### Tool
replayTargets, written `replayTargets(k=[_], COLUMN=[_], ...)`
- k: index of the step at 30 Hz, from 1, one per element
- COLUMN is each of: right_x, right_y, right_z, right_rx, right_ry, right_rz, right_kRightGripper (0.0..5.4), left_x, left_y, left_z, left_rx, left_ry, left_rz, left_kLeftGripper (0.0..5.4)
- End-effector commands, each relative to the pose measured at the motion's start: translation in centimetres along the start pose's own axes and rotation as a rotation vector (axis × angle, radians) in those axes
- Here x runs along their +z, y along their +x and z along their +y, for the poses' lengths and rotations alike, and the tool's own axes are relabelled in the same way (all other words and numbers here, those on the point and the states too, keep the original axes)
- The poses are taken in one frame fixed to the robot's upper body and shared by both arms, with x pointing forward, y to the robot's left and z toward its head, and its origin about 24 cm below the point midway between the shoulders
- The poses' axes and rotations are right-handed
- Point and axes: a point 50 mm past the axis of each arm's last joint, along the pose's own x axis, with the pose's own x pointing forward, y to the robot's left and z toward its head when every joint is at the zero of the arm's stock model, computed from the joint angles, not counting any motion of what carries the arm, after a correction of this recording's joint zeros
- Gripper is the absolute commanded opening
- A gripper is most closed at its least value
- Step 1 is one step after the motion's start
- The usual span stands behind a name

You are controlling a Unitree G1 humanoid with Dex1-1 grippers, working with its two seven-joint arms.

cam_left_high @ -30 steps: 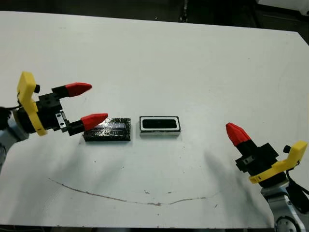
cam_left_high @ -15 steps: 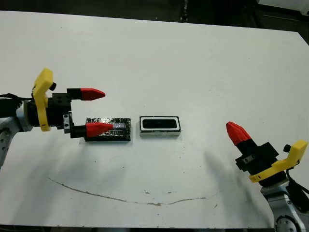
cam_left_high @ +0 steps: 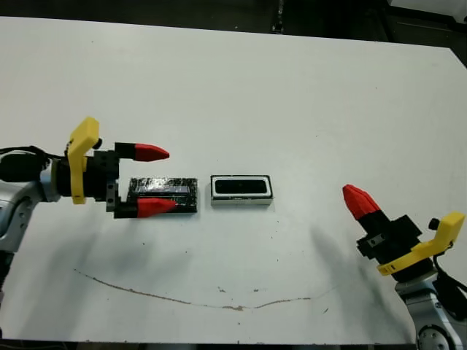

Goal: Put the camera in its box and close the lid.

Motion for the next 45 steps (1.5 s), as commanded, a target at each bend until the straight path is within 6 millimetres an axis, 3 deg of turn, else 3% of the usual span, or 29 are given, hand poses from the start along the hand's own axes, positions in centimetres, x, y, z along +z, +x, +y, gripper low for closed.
replayTargets(k=[1,9,26,45], right_x=[0.0,0.1,-0.1,0.1], right_y=[-0.3,-0.4,-0.5,-0.2], right_z=[-0.2,-0.2,-0.2,-0.1], right_rx=[-0.005,0.001,0.006,0.018], right_ry=[-0.005,-0.002,0.009,0.001], right_rz=[0.004,0.007,0.008,0.018], right_kRightGripper=[0.01,0.01,0.01,0.01], left_x=[0.9,1.7,0.8,-1.1], left_y=[-0.1,0.0,-0.1,-0.1], left_z=[0.4,1.4,2.5,2.8], left_rx=[0.014,-0.005,-0.034,-0.038], left_ry=[0.048,0.138,0.21,0.119], left_rz=[0.098,0.22,0.346,0.317], left_kLeftGripper=[5.4,5.4,5.4,5.4])
